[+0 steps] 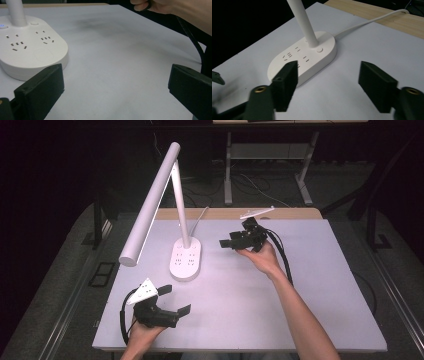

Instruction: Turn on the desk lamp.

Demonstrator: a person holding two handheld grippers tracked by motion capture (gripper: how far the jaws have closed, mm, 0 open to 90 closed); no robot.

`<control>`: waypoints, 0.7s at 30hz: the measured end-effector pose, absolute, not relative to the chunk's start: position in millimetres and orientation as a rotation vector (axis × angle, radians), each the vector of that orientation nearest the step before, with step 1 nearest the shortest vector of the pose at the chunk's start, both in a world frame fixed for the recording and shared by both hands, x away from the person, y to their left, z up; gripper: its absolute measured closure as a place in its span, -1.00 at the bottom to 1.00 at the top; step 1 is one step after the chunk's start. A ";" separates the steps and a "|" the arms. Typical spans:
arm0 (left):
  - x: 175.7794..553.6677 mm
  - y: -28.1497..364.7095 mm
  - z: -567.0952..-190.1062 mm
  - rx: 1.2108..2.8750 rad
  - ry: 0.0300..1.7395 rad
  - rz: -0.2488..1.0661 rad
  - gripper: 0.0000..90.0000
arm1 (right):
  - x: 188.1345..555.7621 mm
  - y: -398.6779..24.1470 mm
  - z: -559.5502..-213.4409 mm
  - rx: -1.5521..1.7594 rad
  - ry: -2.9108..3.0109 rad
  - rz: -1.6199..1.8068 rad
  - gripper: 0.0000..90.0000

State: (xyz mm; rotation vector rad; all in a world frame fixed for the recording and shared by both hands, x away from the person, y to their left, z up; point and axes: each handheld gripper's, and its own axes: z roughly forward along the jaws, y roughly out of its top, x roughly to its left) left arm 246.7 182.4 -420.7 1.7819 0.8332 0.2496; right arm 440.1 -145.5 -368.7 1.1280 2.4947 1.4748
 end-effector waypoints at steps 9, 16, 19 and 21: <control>247.6 177.0 -421.2 1.796 0.826 0.245 -1.00 | 410.9 -171.5 -360.5 1.077 2.482 1.430 -0.99; 248.0 175.6 -421.6 1.804 0.822 0.242 -1.00 | 384.2 -195.5 -358.2 1.072 2.471 1.420 -0.99; 248.1 173.9 -422.3 1.812 0.818 0.237 -1.00 | 372.8 -203.3 -360.5 1.075 2.473 1.418 -0.99; 247.6 172.4 -422.4 1.817 0.813 0.235 -1.00 | 363.4 -208.2 -361.4 1.073 2.476 1.409 -0.99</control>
